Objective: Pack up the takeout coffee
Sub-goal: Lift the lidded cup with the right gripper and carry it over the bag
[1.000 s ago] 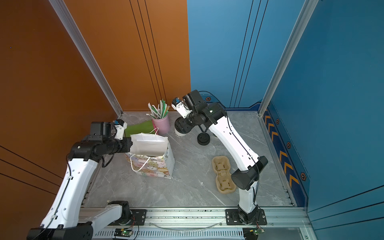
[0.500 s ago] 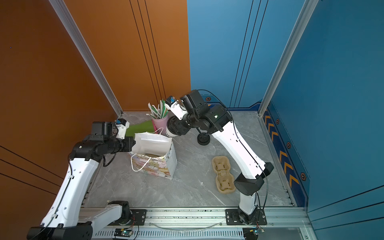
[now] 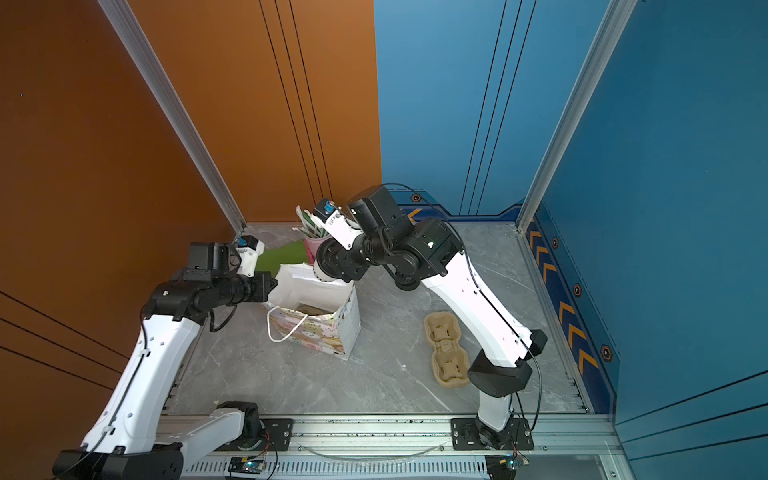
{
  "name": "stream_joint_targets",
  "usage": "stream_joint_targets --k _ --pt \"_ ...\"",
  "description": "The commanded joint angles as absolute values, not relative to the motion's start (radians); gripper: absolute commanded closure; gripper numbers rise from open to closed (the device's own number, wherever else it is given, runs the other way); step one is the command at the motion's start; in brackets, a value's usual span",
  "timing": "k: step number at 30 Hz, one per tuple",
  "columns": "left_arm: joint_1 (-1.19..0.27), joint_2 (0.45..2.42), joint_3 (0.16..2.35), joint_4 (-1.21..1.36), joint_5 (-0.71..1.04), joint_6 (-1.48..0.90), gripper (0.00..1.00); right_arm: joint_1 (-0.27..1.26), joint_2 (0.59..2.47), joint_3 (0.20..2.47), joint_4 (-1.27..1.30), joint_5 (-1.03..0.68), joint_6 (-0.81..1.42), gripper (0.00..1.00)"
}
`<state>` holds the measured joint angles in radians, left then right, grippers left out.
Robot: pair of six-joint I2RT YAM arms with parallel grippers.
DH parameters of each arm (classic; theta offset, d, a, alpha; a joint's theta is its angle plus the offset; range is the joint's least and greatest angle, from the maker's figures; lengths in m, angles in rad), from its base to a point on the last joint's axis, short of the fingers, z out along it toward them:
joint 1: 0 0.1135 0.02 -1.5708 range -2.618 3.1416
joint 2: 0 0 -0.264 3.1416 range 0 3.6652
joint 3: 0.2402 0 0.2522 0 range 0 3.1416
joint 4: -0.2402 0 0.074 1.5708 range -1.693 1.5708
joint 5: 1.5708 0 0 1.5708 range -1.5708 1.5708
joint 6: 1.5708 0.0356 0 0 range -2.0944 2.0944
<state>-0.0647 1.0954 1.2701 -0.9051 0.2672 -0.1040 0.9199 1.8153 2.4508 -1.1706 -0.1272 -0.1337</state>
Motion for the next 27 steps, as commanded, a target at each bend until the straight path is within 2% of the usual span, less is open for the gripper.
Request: stream_joint_targets --k 1,27 --pt "-0.079 1.103 1.258 -0.884 0.295 -0.118 1.0 0.954 1.819 2.473 -1.189 -0.118 -0.124 0.35" --pt "-0.095 1.088 1.252 -0.873 0.273 -0.115 1.0 1.002 2.055 2.423 -1.23 -0.138 -0.139 0.36"
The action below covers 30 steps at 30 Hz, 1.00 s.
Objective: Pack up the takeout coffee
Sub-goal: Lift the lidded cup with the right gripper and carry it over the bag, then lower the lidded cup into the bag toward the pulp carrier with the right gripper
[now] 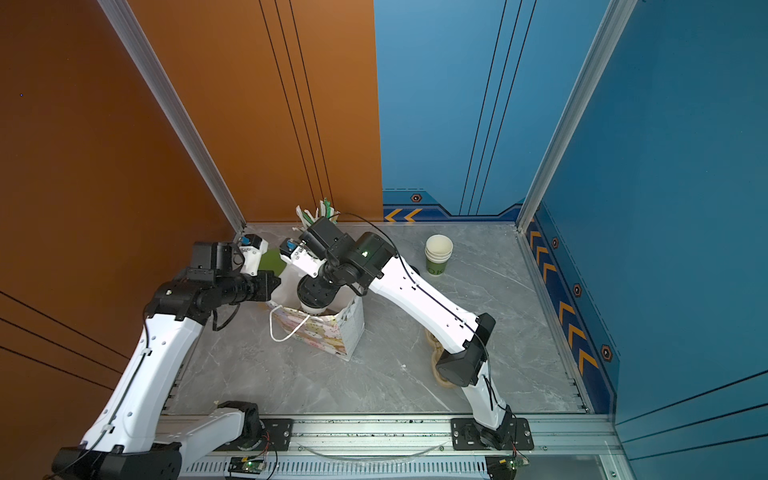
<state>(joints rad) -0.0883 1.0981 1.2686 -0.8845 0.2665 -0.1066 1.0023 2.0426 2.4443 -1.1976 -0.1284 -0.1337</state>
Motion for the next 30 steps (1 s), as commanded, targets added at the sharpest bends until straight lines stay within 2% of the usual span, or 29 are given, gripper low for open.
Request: stream_joint_targets --k 1,30 --pt "-0.097 1.088 1.25 -0.873 0.272 -0.115 1.0 1.001 2.058 2.414 -1.23 -0.142 -0.14 0.36" --pt "-0.096 1.08 1.244 -0.87 0.26 -0.11 1.0 0.933 2.107 2.26 -1.23 -0.181 -0.151 0.39"
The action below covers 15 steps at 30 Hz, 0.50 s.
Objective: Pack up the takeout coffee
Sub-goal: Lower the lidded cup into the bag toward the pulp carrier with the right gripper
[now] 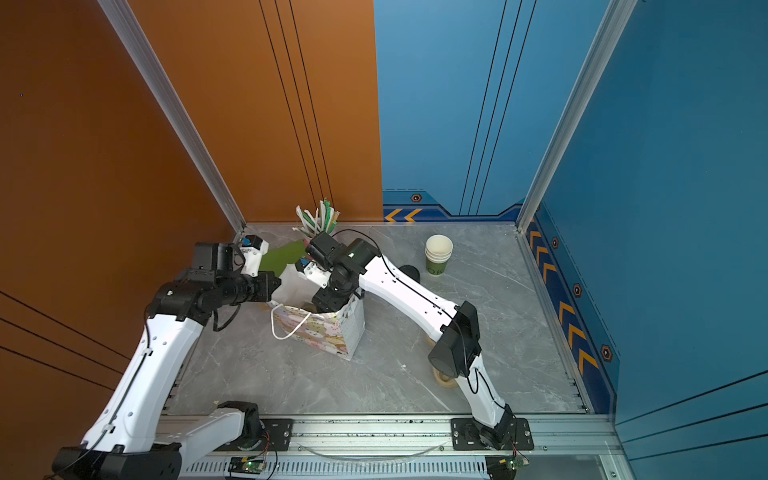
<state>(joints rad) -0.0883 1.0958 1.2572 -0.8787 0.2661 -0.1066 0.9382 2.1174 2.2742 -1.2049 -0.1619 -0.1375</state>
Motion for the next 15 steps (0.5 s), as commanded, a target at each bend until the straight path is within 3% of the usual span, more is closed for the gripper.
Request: stream_joint_targets --k 1,15 --pt "-0.096 1.08 1.244 -0.87 0.26 -0.111 1.0 0.931 2.107 2.258 -1.23 -0.181 -0.152 0.39" --pt "-0.097 1.081 1.246 -0.87 0.259 -0.111 1.0 0.929 2.126 2.23 -1.233 -0.165 -0.161 0.4"
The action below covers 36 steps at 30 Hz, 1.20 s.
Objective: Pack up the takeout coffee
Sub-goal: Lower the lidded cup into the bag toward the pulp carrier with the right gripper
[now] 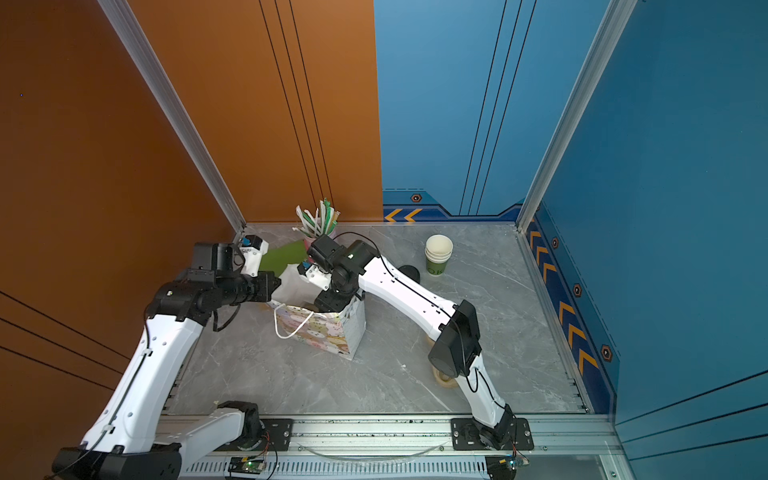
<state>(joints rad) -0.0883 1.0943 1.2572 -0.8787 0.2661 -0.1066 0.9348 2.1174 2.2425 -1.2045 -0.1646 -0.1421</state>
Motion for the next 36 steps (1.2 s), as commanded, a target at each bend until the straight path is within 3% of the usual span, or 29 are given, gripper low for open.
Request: stream_joint_targets --k 1,36 --pt "-0.097 1.081 1.246 -0.87 0.259 -0.11 1.0 0.928 2.131 2.23 -1.234 -0.162 -0.163 0.4" --pt "-0.097 1.081 1.247 -0.863 0.258 -0.111 1.0 0.932 2.224 2.238 -1.261 -0.148 -0.182 0.4"
